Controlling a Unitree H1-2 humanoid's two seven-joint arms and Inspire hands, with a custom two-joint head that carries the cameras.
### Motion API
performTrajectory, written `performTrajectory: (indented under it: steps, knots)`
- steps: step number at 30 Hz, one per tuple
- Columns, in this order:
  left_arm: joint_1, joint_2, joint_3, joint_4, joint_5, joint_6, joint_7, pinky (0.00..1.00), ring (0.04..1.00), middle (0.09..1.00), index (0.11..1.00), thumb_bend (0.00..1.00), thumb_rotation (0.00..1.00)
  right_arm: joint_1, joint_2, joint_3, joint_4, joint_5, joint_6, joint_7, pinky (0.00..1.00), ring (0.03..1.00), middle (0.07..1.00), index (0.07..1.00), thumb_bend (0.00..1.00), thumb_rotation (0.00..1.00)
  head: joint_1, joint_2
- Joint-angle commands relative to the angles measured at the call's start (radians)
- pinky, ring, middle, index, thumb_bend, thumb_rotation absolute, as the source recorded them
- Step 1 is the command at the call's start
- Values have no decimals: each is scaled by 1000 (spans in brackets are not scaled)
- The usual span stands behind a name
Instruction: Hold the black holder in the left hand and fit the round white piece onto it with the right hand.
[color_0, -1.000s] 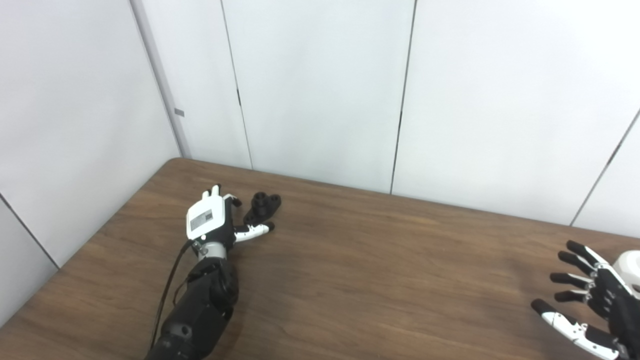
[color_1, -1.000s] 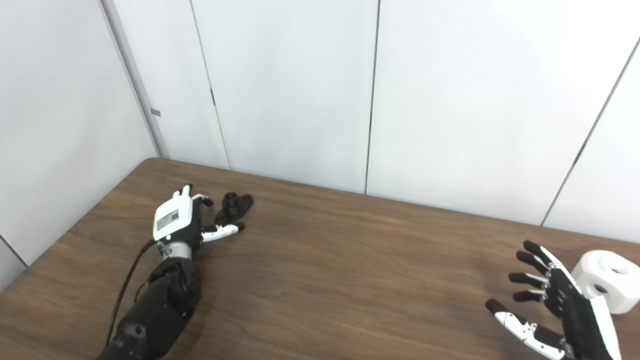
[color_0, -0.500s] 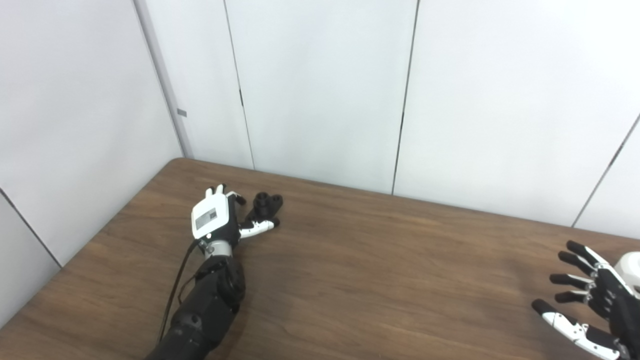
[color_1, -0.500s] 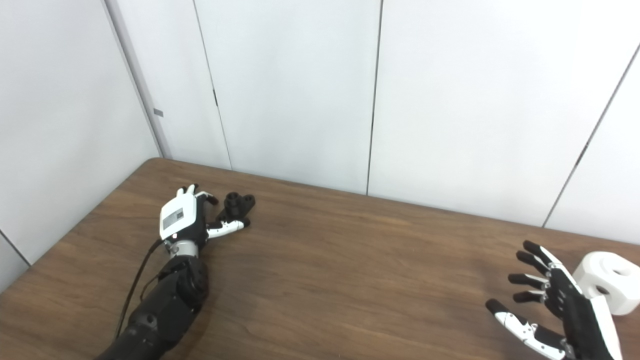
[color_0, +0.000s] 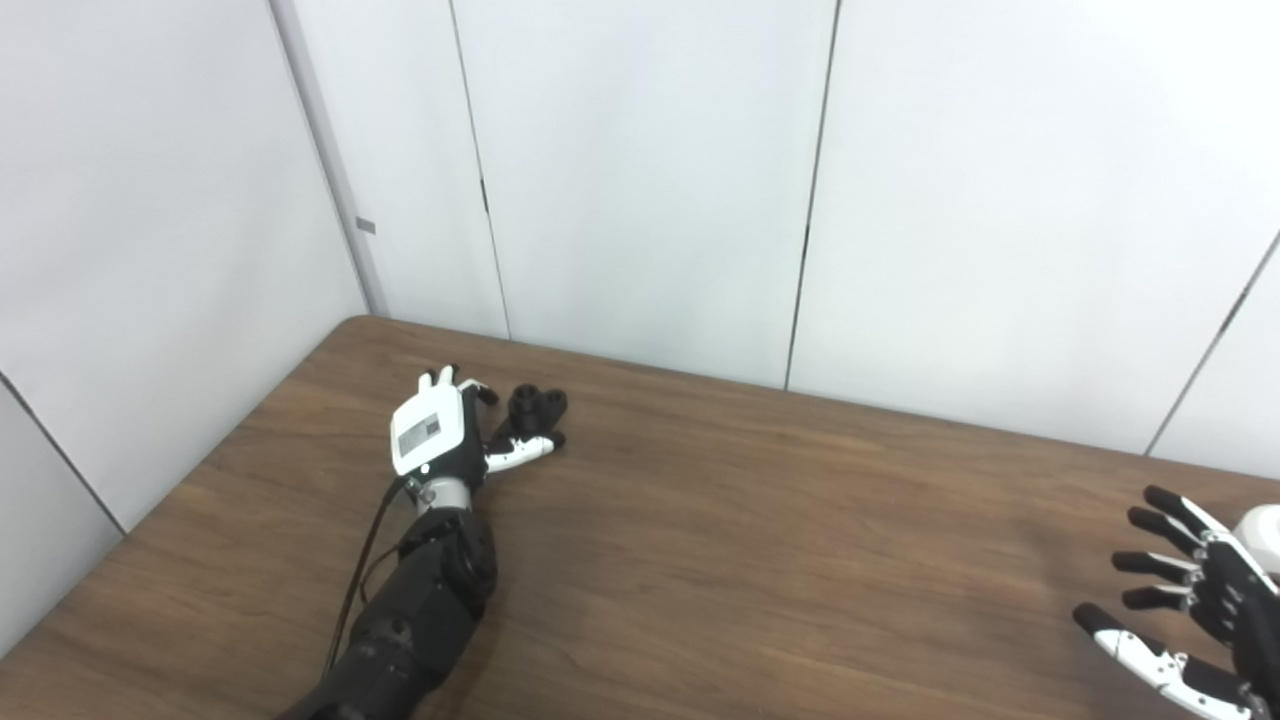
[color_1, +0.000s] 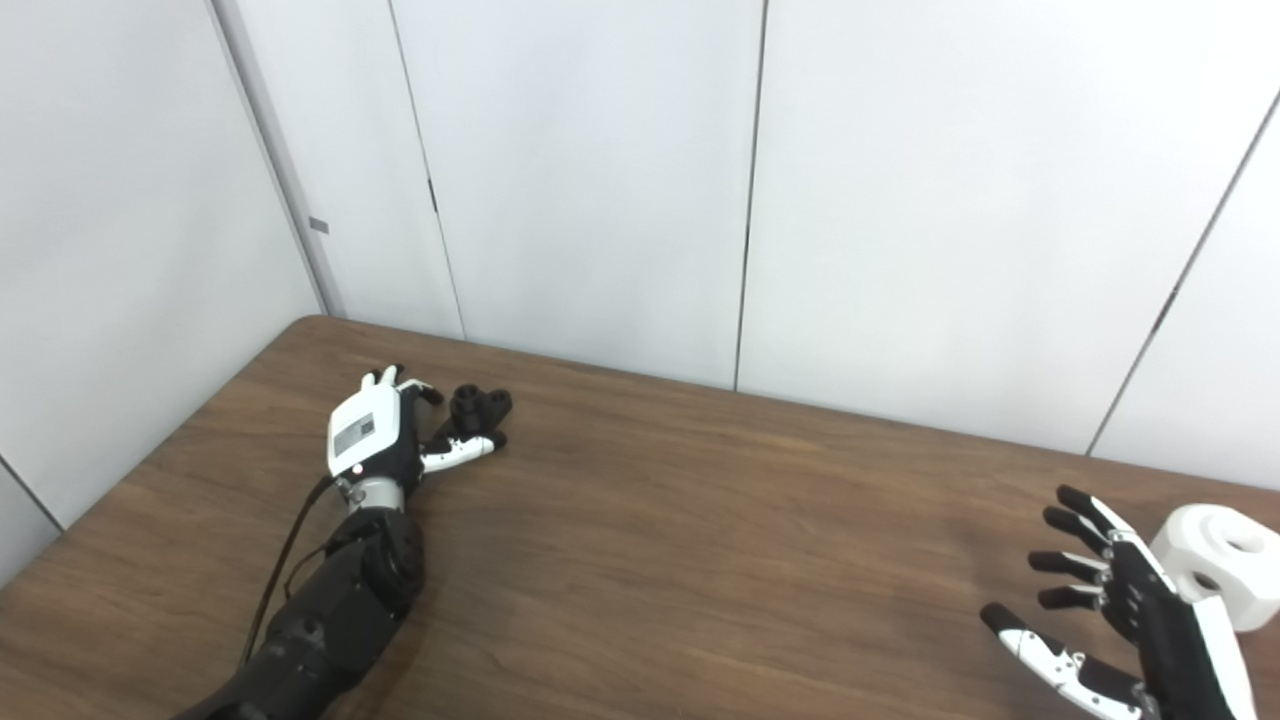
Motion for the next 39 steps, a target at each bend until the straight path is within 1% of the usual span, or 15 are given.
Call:
performTrajectory:
  steps: [1,5,6,7,8,10,14,16,23,26,28,30,34,38,39]
  knots:
    - [-6,-23,-20,31,-22,-3,-42,923,1000,964,700,920,401,-19,-10,-6,-36,-2,-20,-5,577,702,833,869,358,64,0,1]
    - [-4,-19,-26,51,-42,-40,-41,917,1000,945,644,909,323,-19,-12,-8,-27,1,-29,-6,579,706,834,871,356,39,0,1]
    - [-5,-14,-32,60,-43,-52,-49,913,998,936,607,892,264,-20,-11,-8,-24,1,-34,-8,581,707,833,869,353,36,0,4]
    - [-7,-10,-38,69,-41,-65,-51,905,990,917,535,675,148,-21,-11,-7,-22,-2,-36,-9,578,706,831,867,347,36,1,4]
    - [-7,-6,-49,75,-30,-72,-45,886,978,899,509,602,107,-22,-12,-7,-19,-4,-41,-11,576,705,830,865,343,38,1,4]
    - [-6,1,-70,80,-12,-73,-37,820,931,848,485,541,68,-23,-13,-7,-14,-3,-49,-11,571,702,828,863,332,45,2,5]
    - [-1,8,-101,84,0,-70,-24,776,889,821,481,526,59,-22,-11,-10,-14,7,-51,-11,570,706,830,863,316,36,-4,8]
    - [1,8,-107,82,-3,-67,-20,769,878,818,480,525,59,-21,-12,-13,-16,10,-48,-11,573,708,832,864,310,63,-5,10]
    - [5,2,-111,81,-11,-67,-8,793,876,818,481,525,59,-20,-16,-18,-13,0,-58,-17,566,694,828,860,296,51,-4,15]
    - [7,2,-114,83,-11,-75,-1,794,875,818,480,525,58,-21,-15,-16,-17,-4,-55,-17,570,691,827,858,296,73,-9,18]
    - [12,6,-124,74,-2,-75,-3,794,877,819,480,525,59,-23,-12,-15,-17,-1,-51,-17,574,696,831,860,291,18,-16,19]
    - [21,7,-130,55,3,-74,-2,791,873,817,480,525,60,-26,-10,-14,-17,-3,-47,-17,571,697,832,861,289,48,-27,19]
    - [56,7,-143,-4,-2,-124,2,796,869,806,479,525,60,-37,-7,-12,-8,-4,-49,-19,574,696,832,863,290,92,-65,20]
    - [113,0,-164,-123,-29,-219,-38,834,895,817,480,524,57,-49,-16,-14,8,8,-46,-9,608,717,844,876,306,119,-91,22]
    - [128,-2,-169,-157,-36,-239,-55,850,901,825,480,524,56,-52,-19,-15,15,11,-50,-8,613,718,844,877,314,154,-98,22]
